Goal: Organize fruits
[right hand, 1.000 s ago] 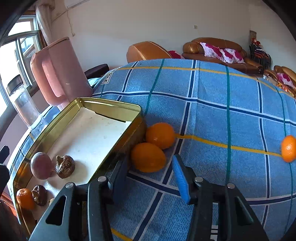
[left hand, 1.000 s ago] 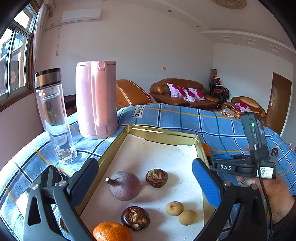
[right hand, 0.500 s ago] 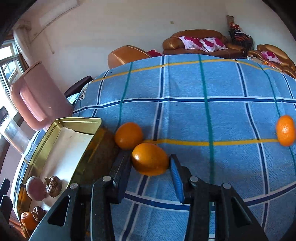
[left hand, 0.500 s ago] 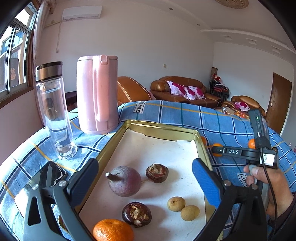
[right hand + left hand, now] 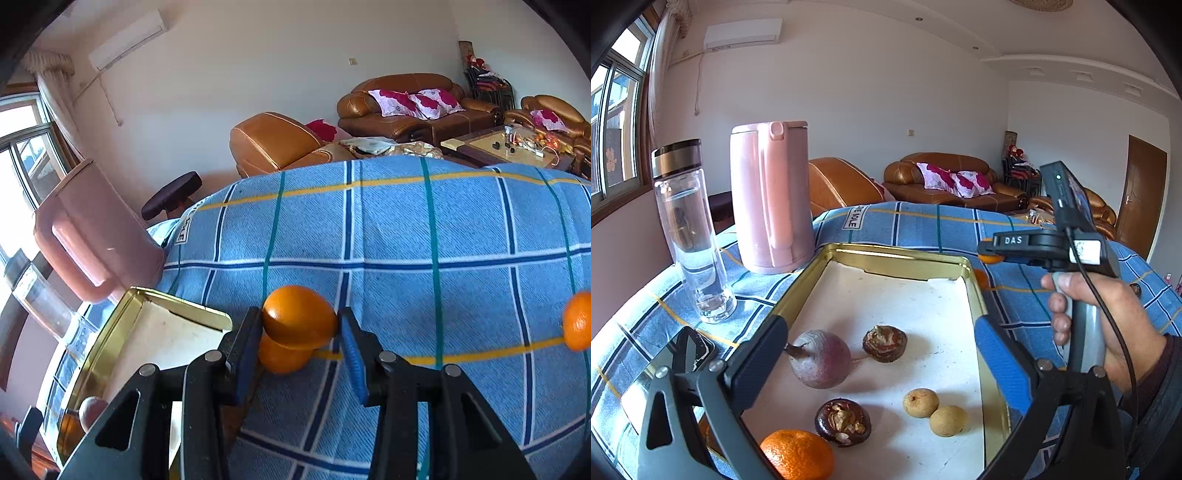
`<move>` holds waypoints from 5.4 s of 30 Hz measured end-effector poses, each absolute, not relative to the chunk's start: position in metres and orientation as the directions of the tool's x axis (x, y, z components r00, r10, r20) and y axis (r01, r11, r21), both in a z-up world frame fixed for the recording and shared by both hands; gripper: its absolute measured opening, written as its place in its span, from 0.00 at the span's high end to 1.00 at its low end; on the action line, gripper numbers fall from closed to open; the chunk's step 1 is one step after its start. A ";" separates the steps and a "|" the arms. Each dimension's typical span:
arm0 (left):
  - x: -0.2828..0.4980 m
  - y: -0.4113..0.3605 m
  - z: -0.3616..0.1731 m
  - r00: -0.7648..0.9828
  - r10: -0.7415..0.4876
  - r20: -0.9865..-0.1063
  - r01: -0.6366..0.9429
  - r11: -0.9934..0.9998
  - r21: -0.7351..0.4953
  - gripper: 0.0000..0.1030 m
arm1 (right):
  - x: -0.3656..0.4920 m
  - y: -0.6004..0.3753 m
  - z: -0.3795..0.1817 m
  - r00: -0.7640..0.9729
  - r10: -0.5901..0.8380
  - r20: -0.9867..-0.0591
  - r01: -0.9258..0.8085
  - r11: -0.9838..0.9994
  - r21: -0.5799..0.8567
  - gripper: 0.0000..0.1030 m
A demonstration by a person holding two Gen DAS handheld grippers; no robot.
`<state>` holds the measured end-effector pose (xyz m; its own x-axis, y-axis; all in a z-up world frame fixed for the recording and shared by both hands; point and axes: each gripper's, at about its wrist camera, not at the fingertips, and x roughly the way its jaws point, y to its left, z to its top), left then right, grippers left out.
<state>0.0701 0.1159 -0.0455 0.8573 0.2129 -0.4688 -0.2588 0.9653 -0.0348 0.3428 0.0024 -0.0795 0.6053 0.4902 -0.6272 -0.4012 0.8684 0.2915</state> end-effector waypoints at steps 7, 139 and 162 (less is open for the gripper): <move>0.067 0.127 -0.046 0.855 0.220 -0.470 -0.274 0.961 -0.049 0.00 | 0.332 -0.010 -0.098 0.552 0.478 -0.684 -0.413 0.869 0.274 0.69; 0.314 -0.312 -0.080 0.685 -0.320 -0.654 0.430 0.903 0.009 0.01 | 0.246 -0.400 -0.074 0.832 -0.185 -0.522 0.229 0.973 0.020 0.64; 0.331 -0.340 -0.094 0.529 -0.423 -0.735 0.531 0.841 -0.102 0.55 | 0.244 -0.394 -0.072 0.840 -0.193 -0.507 0.223 0.975 -0.003 0.64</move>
